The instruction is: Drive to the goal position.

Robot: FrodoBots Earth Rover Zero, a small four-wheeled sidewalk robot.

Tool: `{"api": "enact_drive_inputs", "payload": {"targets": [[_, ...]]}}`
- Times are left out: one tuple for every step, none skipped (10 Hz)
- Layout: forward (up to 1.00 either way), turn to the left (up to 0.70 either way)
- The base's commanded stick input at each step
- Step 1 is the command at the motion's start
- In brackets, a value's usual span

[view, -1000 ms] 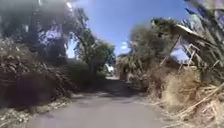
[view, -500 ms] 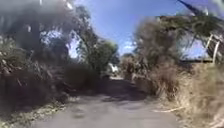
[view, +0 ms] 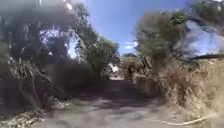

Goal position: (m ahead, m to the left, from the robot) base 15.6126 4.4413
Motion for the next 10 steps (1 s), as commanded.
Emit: {"api": "enact_drive_inputs", "payload": {"targets": [[1.0, 0.0], [1.0, 0.0], [1.0, 0.0], [1.0, 0.0], [1.0, 0.0], [1.0, 0.0], [1.0, 0.0], [1.0, 0.0], [1.0, 0.0], [1.0, 0.0]]}}
